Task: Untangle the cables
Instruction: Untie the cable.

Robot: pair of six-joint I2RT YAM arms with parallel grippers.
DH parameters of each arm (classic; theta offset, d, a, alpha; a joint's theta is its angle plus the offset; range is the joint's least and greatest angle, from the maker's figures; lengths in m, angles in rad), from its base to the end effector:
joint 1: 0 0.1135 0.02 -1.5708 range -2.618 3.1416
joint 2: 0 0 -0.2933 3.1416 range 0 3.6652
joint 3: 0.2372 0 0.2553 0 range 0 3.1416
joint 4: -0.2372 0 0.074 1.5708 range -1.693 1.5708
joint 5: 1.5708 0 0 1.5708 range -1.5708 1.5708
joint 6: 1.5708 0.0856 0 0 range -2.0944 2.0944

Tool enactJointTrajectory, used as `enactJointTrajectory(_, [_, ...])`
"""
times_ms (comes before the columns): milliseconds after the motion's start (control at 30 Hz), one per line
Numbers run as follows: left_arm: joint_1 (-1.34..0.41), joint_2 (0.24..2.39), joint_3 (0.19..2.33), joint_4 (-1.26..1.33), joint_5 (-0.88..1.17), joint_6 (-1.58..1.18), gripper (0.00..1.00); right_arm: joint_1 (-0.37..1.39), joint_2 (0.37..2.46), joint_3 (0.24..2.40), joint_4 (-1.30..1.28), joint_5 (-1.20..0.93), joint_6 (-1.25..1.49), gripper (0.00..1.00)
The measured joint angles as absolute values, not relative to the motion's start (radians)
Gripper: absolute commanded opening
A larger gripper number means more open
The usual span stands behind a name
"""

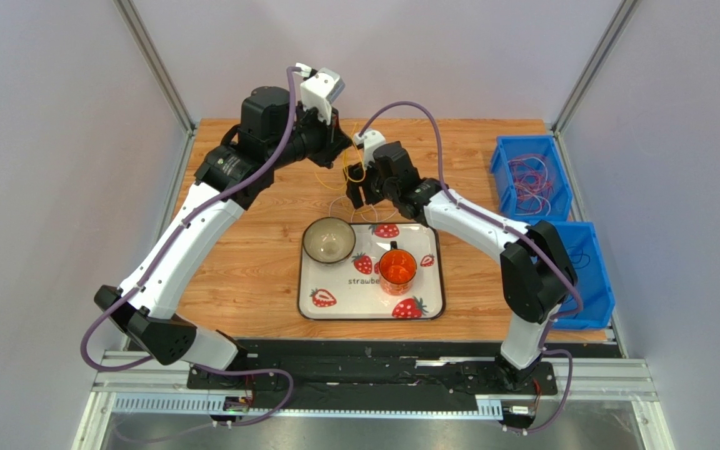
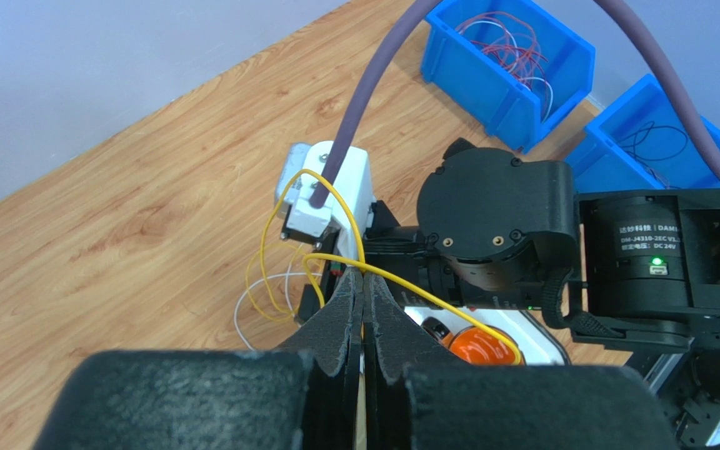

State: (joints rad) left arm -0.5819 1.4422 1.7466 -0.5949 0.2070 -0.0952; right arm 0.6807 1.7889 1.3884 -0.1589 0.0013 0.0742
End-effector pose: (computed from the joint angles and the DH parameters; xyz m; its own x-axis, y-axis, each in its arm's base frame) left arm 0.2847 -0.2083 0.4908 -0.3050 0.0893 -0.9482 0.6765 0.7211 -0.1497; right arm 0.3658 0.2961 0.2737 -0.4579 -0.2754 -0.8453 -0.5962 0.8005 0.0621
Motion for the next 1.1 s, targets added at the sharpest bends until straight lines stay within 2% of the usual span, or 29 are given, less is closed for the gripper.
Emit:
enactJointTrajectory(33, [-0.582, 1.442, 1.747, -0.595, 0.207, -0.095, 0.0, 0.683, 1.798, 1.397, -0.159, 0.01, 0.066, 0.43])
enactJointTrajectory(67, [-0.582, 1.442, 1.747, -0.595, 0.207, -0.095, 0.0, 0.685, 1.804, 1.403, -0.159, 0.013, 0.062, 0.27])
enactJointTrajectory(133, [-0.582, 1.442, 1.747, -0.595, 0.207, -0.095, 0.0, 0.688, 1.816, 1.413, -0.159, 0.024, 0.05, 0.13])
enactJointTrajectory(167, [-0.582, 1.442, 1.747, -0.595, 0.207, -0.095, 0.0, 0.69, 1.818, 1.414, -0.159, 0.028, 0.049, 0.02])
enactJointTrajectory(200, [-0.582, 1.442, 1.747, -0.595, 0.207, -0.095, 0.0, 0.692, 1.819, 1.414, -0.159, 0.029, 0.044, 0.0])
enactJointTrajectory(467, [-0.58, 1.442, 1.747, -0.594, 0.199, -0.099, 0.0, 0.704, 1.819, 1.446, -0.173, 0.083, 0.0, 0.0])
enactJointTrajectory(767, [-0.577, 1.441, 1.746, -0.569, 0.157, -0.13, 0.0, 0.704, 1.792, 1.731, -0.226, 0.152, -0.082, 0.0])
enactJointTrajectory(1100, [-0.573, 1.409, 1.763, -0.441, 0.133, -0.199, 0.0, 0.682, 1.669, 1.76, -0.313, 0.035, -0.009, 0.0])
